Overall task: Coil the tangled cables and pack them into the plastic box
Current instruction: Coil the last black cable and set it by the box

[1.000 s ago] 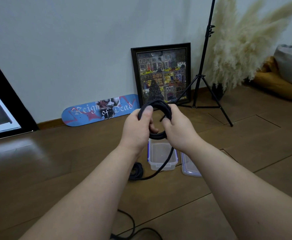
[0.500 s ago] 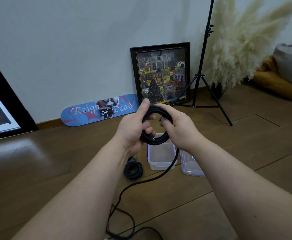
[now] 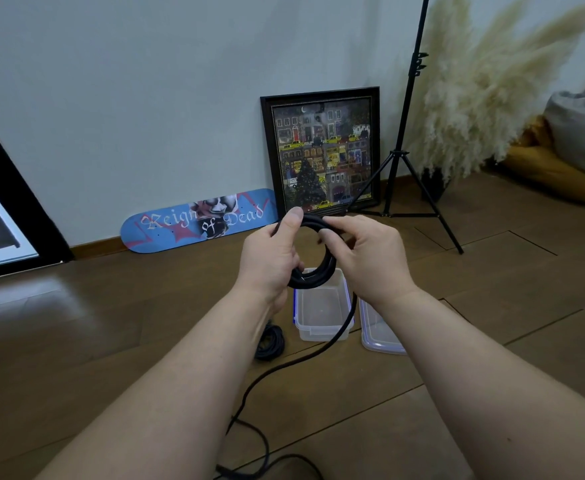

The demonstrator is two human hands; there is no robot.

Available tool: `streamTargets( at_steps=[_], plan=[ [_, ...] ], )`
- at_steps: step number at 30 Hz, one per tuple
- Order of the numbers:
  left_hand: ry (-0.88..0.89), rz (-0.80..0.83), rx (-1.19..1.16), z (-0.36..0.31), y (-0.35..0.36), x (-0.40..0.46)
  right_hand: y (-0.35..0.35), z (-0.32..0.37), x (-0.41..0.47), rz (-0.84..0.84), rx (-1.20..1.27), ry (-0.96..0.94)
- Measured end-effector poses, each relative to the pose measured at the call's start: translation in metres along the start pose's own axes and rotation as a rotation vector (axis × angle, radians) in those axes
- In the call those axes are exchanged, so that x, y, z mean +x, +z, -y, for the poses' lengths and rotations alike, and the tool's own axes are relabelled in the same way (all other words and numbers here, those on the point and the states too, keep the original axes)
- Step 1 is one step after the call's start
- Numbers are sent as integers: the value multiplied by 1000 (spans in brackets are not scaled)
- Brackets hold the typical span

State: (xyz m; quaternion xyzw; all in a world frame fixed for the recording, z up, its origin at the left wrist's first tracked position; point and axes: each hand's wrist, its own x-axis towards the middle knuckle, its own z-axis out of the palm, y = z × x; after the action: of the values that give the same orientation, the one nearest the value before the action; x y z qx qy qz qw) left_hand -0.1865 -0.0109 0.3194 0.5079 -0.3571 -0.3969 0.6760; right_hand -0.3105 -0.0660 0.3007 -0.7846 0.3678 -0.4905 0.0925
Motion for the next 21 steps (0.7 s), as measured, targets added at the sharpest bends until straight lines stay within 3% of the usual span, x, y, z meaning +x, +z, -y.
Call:
streamTargets(
  at_steps=[3, 8, 13, 21],
  plan=[
    [24, -14, 17, -1, 4, 0, 1, 2, -2, -54, 2, 28],
    [37, 64, -105, 0, 6, 0, 5, 20, -5, 159, 523, 329],
    [107, 158, -50, 3, 7, -3, 7, 17, -1, 21, 519, 323],
    [179, 131, -22, -4, 7, -7, 0, 23, 0, 27, 606, 322]
  ],
)
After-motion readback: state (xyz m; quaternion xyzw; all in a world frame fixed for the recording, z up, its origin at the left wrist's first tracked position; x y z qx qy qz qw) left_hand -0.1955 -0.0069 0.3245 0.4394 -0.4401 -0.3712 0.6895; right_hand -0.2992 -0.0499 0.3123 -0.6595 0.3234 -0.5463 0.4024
